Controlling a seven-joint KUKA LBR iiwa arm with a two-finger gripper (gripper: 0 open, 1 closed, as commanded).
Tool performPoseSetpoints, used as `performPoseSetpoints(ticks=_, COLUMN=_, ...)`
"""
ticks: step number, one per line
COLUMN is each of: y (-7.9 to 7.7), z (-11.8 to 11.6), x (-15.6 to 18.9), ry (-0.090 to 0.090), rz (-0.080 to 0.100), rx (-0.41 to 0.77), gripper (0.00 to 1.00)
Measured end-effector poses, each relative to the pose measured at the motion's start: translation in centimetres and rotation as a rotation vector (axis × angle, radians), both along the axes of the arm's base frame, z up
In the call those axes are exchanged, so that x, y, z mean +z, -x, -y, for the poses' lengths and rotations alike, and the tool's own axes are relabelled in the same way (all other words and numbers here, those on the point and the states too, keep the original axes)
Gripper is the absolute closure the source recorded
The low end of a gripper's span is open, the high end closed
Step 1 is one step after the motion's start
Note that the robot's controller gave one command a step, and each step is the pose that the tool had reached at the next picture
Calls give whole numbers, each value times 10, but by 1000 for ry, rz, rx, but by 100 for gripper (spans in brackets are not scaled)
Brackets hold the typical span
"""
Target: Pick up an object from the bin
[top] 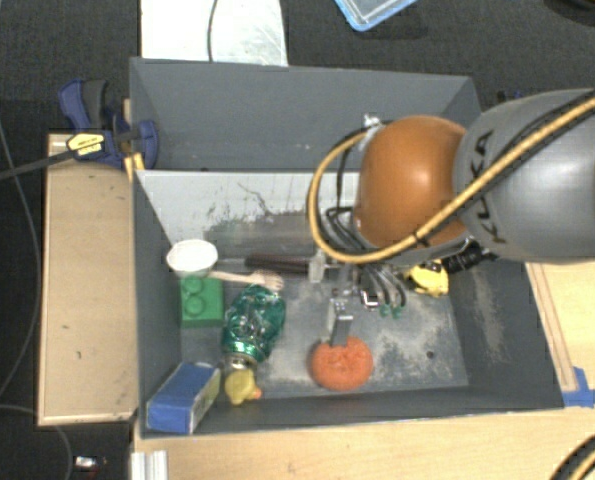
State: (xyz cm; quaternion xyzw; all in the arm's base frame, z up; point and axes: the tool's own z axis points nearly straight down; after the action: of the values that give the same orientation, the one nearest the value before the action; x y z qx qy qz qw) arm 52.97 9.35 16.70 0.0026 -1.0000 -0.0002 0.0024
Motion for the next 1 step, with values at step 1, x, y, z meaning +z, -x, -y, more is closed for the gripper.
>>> performPoseSetpoints(ticks=1, y=-2, z=0, x=3, ry=-1, rz=7, rx=-3, gripper=0)
